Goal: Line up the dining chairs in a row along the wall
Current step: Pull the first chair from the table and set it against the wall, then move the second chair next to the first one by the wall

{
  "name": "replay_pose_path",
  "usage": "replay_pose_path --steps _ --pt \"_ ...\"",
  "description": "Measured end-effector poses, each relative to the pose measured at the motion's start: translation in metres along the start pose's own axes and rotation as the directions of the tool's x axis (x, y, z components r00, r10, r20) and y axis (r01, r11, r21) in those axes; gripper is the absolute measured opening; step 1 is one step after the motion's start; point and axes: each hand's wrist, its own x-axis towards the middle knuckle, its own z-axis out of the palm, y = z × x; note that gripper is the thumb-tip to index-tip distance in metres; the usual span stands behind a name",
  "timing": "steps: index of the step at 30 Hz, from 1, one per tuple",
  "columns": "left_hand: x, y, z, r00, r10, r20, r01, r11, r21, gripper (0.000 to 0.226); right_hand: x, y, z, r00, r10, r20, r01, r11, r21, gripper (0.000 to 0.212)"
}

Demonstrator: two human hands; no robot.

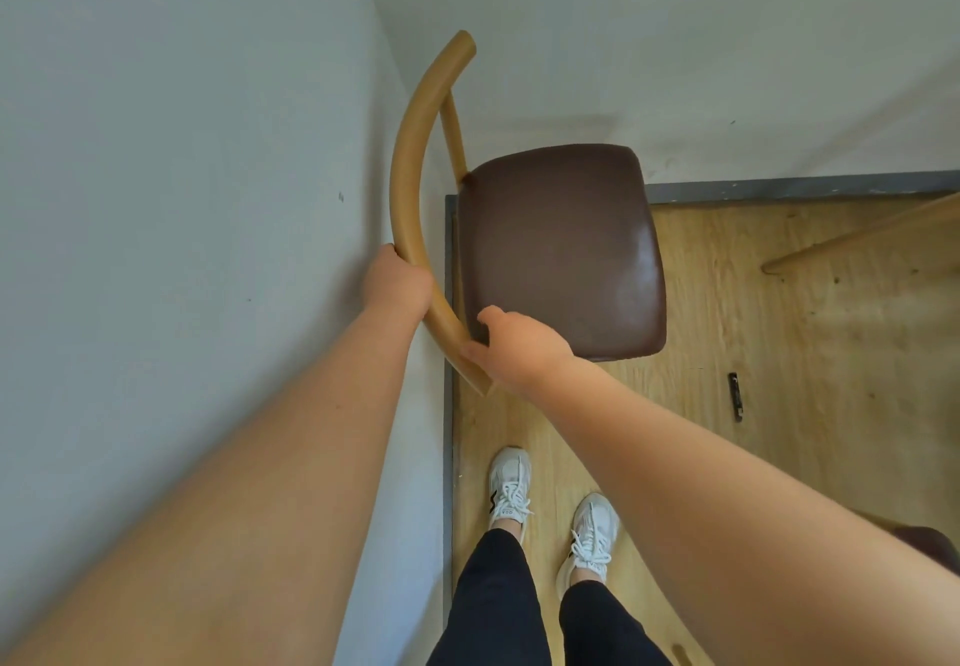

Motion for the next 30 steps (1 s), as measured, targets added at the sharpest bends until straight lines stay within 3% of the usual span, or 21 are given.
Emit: replay_pose_path --steps 3,7,15,24,30 --pt "-0.018 0.000 0.004 0.994 0.081 -0.078 -0.074 0.993 0.087 0.036 -0.013 0.016 -0.003 0.997 0.040 -0.071 -0.040 0.999 0.012 0.048" --pt "-0.052 0.000 0.020 0.961 0.243 -0.132 -0.199 0.939 0.282 0.050 -0.038 0.040 -0.004 0.989 0.061 -0.137 -0.059 0.998 0.015 0.047" --pt "-0.143 0.029 0.079 0.908 0.417 0.049 -0.412 0.863 0.291 0.052 -0.113 0.113 -0.024 0.933 0.138 -0.334 -0.119 0.990 0.076 0.043" --pt "-0.251 0.064 0.156 0.723 0.630 0.282 -0.690 0.652 0.314 0.049 -0.224 0.211 -0.041 0.805 0.380 -0.456 -0.312 0.924 0.220 0.042" --pt "-0.309 0.068 0.201 0.507 0.656 0.560 -0.862 0.381 0.334 0.053 -0.290 0.256 -0.019 0.657 0.607 -0.448 -0.441 0.791 0.424 0.045"
